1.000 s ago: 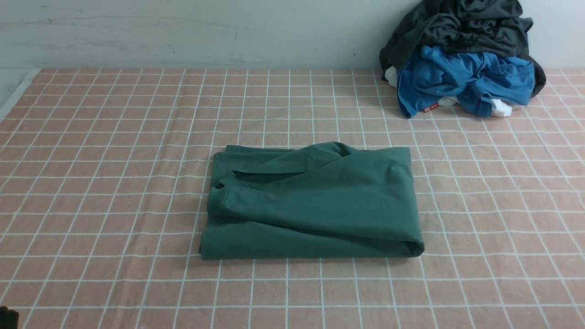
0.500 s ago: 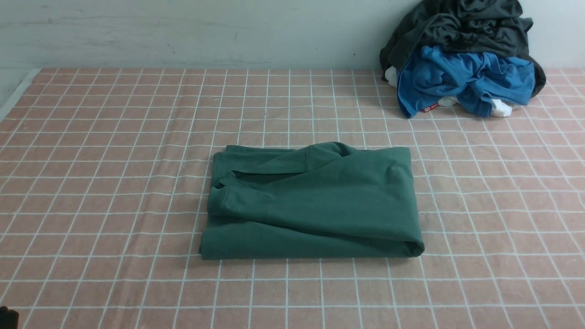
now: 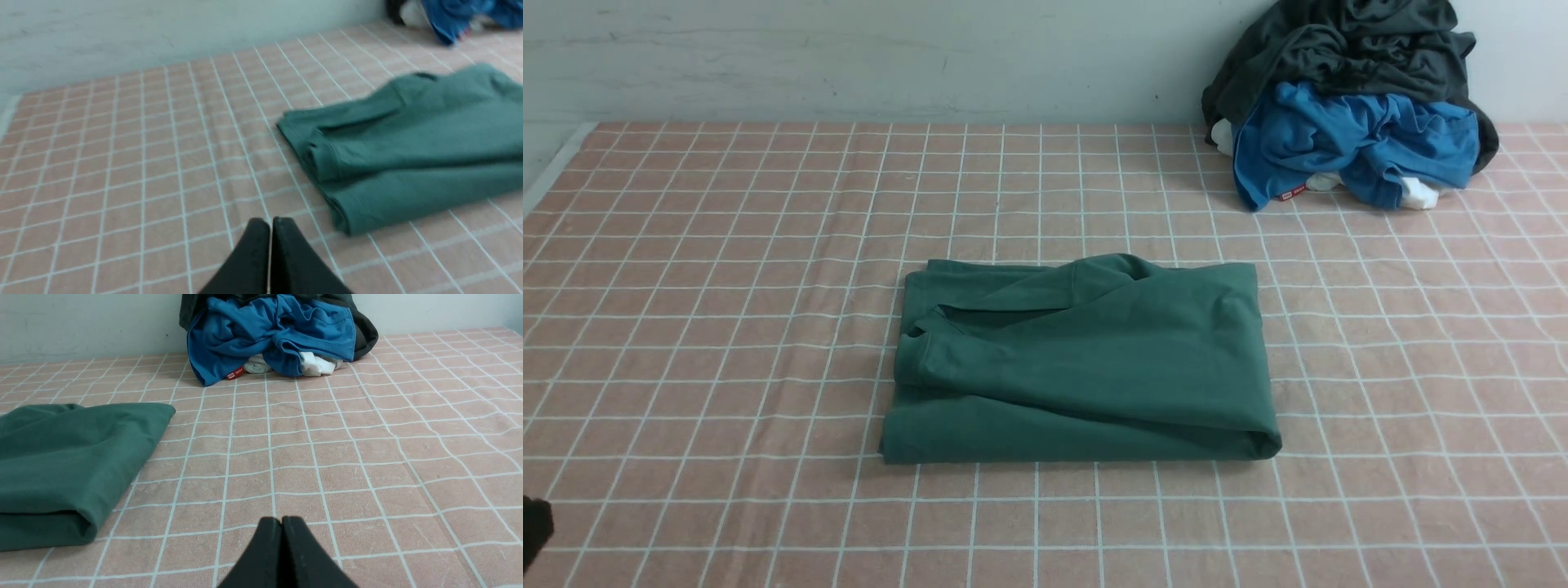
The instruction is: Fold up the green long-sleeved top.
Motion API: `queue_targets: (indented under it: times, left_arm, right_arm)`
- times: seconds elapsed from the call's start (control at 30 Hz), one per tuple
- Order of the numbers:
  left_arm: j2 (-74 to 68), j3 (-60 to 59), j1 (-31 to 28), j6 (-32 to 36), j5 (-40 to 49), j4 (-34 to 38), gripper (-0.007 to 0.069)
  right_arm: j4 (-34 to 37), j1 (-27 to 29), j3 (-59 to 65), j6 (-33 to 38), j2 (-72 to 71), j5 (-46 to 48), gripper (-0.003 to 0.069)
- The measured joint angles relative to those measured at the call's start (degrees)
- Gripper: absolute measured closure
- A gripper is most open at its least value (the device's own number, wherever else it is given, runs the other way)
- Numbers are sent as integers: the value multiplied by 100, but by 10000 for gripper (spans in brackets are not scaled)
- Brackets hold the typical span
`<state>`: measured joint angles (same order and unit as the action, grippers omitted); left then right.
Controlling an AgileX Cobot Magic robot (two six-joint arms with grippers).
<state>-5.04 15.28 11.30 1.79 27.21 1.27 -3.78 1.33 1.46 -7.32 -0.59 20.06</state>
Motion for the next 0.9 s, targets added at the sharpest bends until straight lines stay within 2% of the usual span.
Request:
queue_targets:
  times: [0.03,0.1,0.13,0.3,0.6,0.9]
  left_arm:
    - [150,-325,-351,-145,-497,-13,631]
    - [251,-495,-528,-179,-807,-16,631]
    - [409,-829,-914,-179,-1187,-8,631]
    - [562,-1589,-1585,-179,-1389,117,631]
    - [562,-1691,-1546,-179,-708,-41,631]
    - [562,-1691,-1393,-179,-654,-36,631]
  right_arm:
    - [0,0,0,0,0,0,673]
    - [0,0,0,0,0,0,673]
    - [0,0,0,0,0,0,673]
    - [0,0,0,0,0,0,673]
    - [0,0,0,0,0,5,673]
    - [0,0,0,0,0,5,673]
